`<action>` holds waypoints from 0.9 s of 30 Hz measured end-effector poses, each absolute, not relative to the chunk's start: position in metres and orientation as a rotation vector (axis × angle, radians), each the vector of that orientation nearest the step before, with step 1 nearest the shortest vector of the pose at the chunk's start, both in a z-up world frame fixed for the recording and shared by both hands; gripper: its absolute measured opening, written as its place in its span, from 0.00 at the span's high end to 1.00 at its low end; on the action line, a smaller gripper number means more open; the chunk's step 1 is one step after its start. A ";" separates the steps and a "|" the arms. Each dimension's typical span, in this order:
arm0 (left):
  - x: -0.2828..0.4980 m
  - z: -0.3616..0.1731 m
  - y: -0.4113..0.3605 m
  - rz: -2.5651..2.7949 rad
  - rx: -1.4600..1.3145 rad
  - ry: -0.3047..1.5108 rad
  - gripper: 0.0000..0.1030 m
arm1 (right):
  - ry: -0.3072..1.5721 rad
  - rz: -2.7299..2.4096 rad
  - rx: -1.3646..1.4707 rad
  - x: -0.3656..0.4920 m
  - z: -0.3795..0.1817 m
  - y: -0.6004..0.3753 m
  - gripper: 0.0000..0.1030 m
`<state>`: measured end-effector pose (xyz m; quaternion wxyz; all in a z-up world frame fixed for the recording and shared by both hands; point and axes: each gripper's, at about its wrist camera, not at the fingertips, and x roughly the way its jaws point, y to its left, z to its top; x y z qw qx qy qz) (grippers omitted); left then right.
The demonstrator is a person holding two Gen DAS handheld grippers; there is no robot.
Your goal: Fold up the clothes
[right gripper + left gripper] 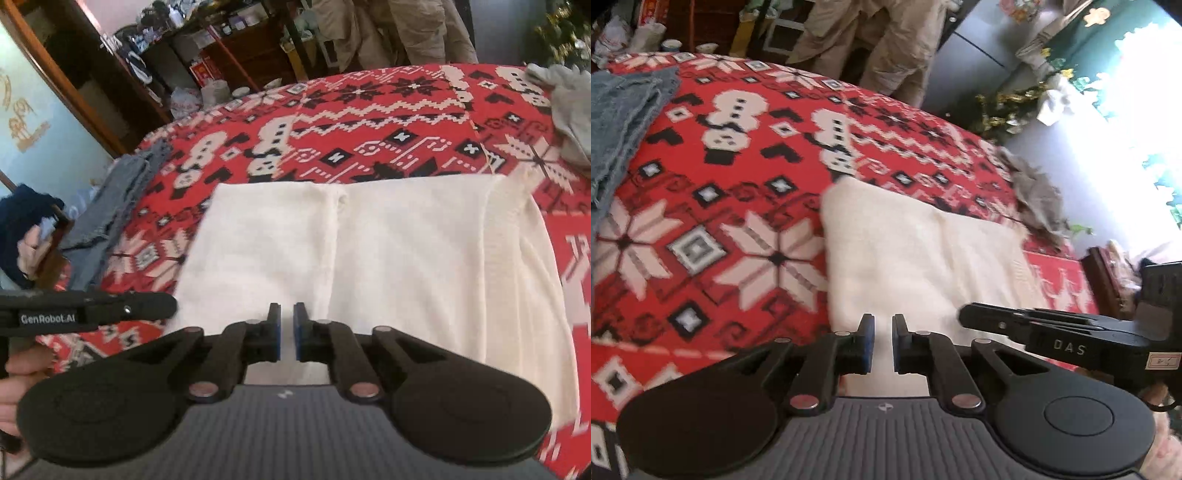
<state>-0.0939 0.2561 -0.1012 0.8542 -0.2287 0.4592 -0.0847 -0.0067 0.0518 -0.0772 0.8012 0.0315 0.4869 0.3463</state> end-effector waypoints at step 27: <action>-0.141 -0.106 0.241 -0.145 -0.539 1.000 0.92 | 1.159 0.693 0.274 -0.040 -0.095 -0.002 0.91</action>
